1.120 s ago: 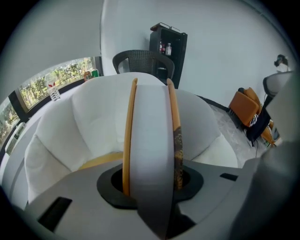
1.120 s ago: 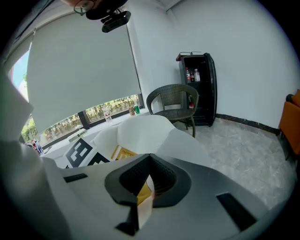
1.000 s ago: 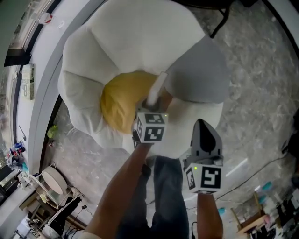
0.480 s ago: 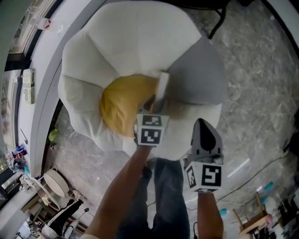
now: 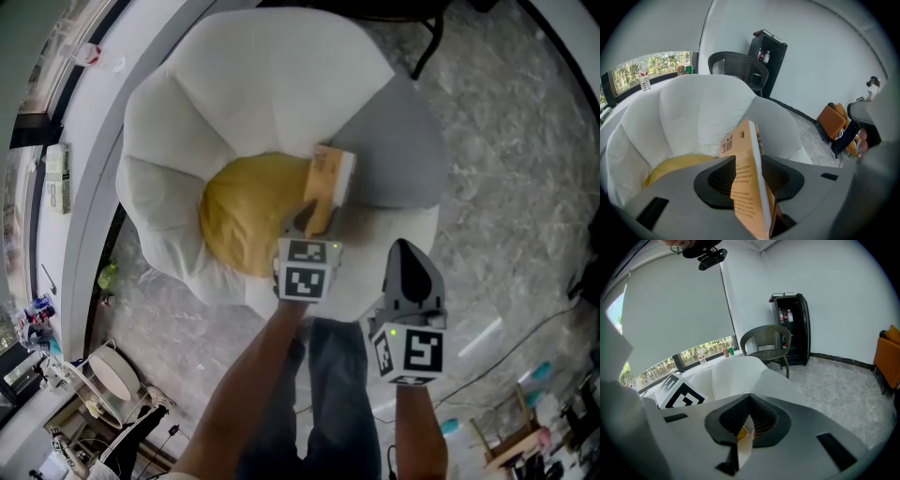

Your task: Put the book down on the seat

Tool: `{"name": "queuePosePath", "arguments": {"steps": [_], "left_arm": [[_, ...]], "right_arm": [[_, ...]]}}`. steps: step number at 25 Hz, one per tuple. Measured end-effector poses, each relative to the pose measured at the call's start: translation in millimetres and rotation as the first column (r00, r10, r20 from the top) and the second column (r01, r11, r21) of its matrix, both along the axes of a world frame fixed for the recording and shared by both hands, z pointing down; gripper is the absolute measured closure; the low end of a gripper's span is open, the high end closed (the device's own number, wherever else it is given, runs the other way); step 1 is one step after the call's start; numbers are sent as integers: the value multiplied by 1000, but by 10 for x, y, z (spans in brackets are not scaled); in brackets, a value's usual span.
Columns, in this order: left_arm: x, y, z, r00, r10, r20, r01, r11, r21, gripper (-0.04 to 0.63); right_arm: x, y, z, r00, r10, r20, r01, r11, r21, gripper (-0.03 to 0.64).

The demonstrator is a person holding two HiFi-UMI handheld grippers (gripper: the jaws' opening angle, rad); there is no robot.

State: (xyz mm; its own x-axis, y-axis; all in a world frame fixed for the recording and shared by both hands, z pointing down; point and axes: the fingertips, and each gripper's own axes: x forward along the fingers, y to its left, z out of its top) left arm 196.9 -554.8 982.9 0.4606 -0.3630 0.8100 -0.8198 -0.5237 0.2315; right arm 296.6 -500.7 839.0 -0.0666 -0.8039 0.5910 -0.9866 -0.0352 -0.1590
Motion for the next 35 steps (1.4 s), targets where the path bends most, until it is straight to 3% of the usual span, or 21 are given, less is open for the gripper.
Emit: {"name": "queuePosePath", "arguments": {"steps": [13,18,20,24,30,35], "left_arm": [[-146,53,-578,997,-53,-64,58,995,78,431],[-373,49,-964,994,-89,-61,96,987,125,503],[-440,40,-1154,994,-95,-52,103,982,157,580],[-549,6,-1693,993,-84,-87,102,968,230,589],[-906,-60,-2885,988,-77,-135,122,921,369,589],[-1205,-56,-4148,979,-54,-198,151,844,515,589]], "right_arm": [[-76,8,-324,1000,23,18,-23,999,39,615],[-221,-18,-669,1000,15,15,-16,997,74,615],[-268,-43,-842,1000,8,2,-8,996,94,615],[-400,-76,-1240,1000,8,-19,-5,991,134,615],[-704,-95,-2104,1000,-1,-24,7,978,209,615],[-993,-78,-3161,998,-23,-60,41,943,329,615]]}}
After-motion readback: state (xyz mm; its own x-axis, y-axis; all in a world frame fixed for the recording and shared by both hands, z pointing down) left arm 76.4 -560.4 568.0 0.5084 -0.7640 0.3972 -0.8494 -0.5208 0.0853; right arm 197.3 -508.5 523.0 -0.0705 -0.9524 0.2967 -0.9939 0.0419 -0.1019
